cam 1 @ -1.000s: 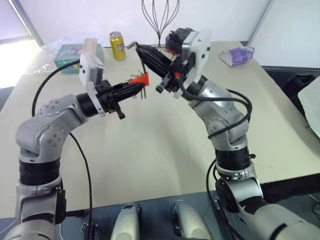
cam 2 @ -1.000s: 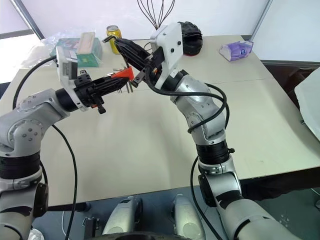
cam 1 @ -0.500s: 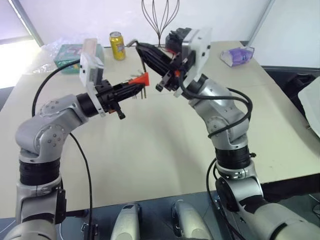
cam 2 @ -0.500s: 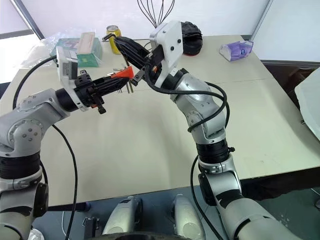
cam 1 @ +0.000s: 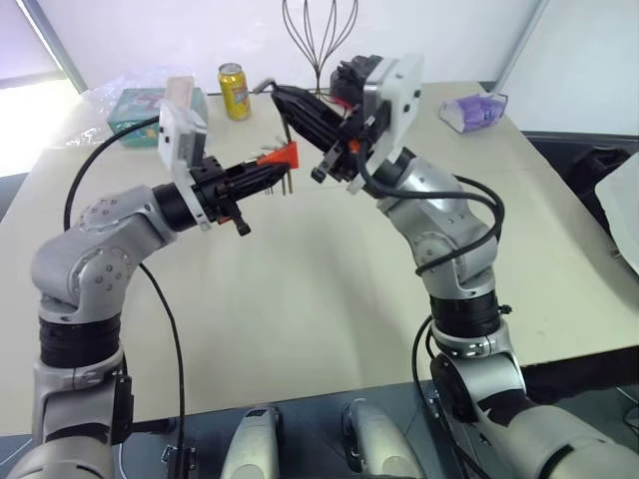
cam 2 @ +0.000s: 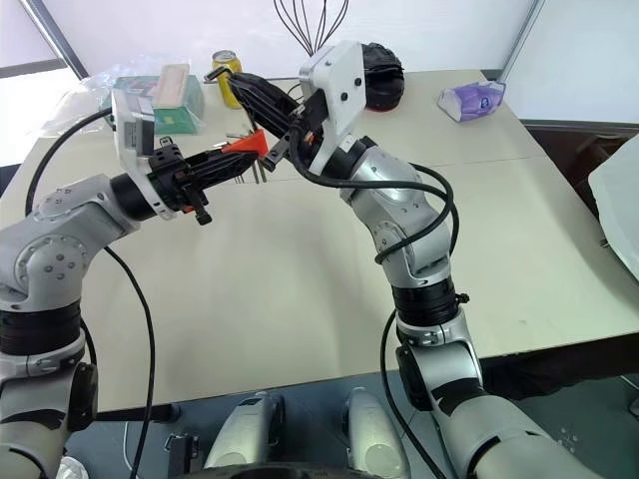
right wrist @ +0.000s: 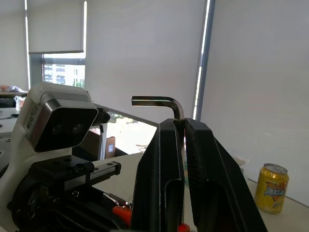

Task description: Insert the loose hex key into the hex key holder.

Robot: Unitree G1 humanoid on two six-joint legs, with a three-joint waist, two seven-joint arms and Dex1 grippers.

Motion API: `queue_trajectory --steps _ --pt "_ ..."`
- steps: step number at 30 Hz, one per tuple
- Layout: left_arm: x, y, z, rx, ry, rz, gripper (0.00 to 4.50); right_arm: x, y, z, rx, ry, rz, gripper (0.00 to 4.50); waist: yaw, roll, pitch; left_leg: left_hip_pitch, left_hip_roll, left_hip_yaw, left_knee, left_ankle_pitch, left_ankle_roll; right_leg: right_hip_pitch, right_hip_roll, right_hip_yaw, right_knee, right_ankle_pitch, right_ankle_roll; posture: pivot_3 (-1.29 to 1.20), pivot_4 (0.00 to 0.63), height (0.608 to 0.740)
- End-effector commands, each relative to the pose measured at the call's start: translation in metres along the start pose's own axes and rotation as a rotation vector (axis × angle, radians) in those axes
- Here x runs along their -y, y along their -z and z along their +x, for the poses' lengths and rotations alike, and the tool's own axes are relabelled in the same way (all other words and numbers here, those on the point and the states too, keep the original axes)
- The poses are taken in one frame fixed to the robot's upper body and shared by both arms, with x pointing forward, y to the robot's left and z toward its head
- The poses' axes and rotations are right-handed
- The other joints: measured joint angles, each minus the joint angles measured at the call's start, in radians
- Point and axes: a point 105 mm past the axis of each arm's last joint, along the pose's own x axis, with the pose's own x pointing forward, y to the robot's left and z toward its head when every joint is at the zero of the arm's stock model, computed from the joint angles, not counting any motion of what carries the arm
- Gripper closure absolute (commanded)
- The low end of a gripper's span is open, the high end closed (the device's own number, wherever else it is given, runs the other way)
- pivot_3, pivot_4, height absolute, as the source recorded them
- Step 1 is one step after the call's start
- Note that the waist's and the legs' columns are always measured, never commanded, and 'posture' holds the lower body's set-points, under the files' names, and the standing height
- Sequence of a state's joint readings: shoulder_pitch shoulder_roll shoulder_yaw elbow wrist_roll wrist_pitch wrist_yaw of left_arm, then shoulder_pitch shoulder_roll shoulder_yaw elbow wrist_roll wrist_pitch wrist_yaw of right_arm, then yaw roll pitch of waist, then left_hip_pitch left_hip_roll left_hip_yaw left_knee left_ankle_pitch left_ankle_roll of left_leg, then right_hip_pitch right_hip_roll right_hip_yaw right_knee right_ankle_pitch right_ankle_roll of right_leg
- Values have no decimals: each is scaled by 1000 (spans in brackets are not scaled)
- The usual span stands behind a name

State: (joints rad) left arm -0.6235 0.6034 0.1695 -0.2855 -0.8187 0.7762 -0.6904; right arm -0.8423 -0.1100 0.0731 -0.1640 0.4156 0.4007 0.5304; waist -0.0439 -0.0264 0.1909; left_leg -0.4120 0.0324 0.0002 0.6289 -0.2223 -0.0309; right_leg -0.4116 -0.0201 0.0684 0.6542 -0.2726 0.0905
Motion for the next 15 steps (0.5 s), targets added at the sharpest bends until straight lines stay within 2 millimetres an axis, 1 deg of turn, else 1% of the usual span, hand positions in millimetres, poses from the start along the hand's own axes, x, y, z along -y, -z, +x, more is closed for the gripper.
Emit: queue_trajectory --steps 1,15 --pt "4 -17 0 60 12 46 4500 -2 -13 1 41 -15 -33 4448 0 0 0 0 0 0 0 0 0 0 0 0 0 0 0 0 150 740" --pt "2 -18 -1 64 5 51 4500 0 -15 -1 37 -8 -43 4448 0 0 0 0 0 0 0 0 0 0 0 0 0 0 0 0 150 740"
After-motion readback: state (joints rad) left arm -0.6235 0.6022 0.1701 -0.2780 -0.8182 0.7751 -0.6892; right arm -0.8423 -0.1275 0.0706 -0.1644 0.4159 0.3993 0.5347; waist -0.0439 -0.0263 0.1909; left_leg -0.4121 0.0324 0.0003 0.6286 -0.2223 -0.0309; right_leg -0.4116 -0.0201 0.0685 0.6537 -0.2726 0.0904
